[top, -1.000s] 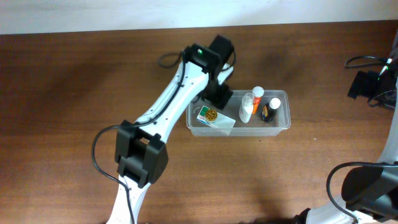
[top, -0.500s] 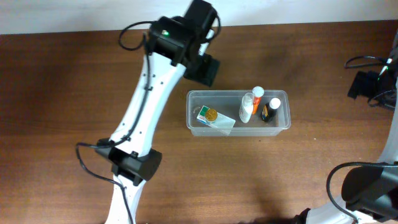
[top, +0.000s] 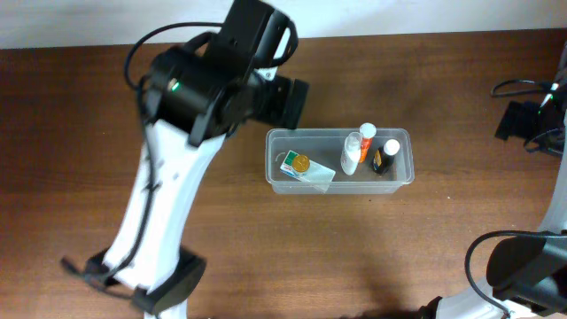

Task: Pack container

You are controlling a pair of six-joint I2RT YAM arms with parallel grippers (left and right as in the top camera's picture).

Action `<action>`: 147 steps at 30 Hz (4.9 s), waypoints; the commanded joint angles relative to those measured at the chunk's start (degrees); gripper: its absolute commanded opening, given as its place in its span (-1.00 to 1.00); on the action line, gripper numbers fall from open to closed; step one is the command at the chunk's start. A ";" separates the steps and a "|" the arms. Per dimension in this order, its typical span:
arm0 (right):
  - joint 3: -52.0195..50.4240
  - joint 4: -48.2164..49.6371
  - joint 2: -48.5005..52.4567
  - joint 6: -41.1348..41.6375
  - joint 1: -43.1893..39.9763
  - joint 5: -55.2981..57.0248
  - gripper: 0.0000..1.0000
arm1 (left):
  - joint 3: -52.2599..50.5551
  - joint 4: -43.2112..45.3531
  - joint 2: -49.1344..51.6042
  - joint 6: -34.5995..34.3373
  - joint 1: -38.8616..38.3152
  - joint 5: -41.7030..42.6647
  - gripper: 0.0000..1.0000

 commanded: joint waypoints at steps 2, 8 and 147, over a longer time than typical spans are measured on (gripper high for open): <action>-0.24 0.02 -0.55 0.46 0.00 0.52 0.97 | -11.26 -0.15 -9.75 -3.13 0.28 -0.85 0.99; -0.24 0.02 -0.55 0.46 0.00 0.50 0.97 | -30.34 -0.15 -23.80 -7.15 0.26 -6.71 0.99; -0.22 0.02 -0.61 0.42 0.50 0.72 0.97 | -152.76 91.95 -111.34 18.93 33.46 3.48 0.99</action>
